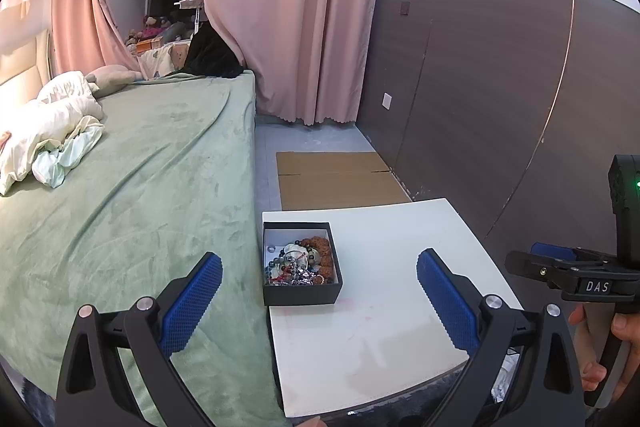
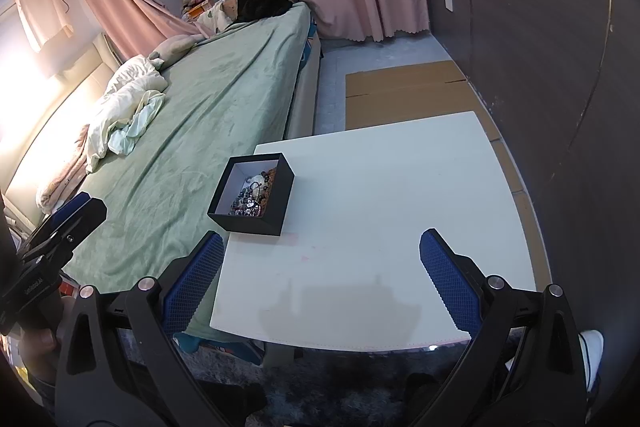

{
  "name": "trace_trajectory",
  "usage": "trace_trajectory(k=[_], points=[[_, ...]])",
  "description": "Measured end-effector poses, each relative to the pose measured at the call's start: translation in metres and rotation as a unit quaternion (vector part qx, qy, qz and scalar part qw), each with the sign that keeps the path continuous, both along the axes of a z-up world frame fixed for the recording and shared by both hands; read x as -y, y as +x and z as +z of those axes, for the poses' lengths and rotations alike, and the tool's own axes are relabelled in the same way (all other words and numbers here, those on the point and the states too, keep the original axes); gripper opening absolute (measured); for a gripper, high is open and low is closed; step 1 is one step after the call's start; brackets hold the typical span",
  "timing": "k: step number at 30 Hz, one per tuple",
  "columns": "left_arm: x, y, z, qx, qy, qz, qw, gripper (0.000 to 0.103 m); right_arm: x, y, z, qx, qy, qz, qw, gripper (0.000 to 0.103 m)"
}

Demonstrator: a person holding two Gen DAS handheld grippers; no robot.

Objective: Organize jewelry

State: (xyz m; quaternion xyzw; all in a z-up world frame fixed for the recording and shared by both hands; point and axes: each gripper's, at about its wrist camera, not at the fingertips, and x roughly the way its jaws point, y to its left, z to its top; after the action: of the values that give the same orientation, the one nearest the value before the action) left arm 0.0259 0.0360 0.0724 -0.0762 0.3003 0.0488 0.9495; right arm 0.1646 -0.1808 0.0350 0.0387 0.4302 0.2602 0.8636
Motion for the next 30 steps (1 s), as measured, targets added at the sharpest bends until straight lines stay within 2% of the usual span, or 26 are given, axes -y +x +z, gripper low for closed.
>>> trace_trajectory(k=[30], points=[[0.0047,-0.0020,-0.0052,-0.001,0.001,0.005,1.0000,0.095,0.0008,-0.0015,-0.0030,-0.001,-0.001,-0.001,1.000,0.098]])
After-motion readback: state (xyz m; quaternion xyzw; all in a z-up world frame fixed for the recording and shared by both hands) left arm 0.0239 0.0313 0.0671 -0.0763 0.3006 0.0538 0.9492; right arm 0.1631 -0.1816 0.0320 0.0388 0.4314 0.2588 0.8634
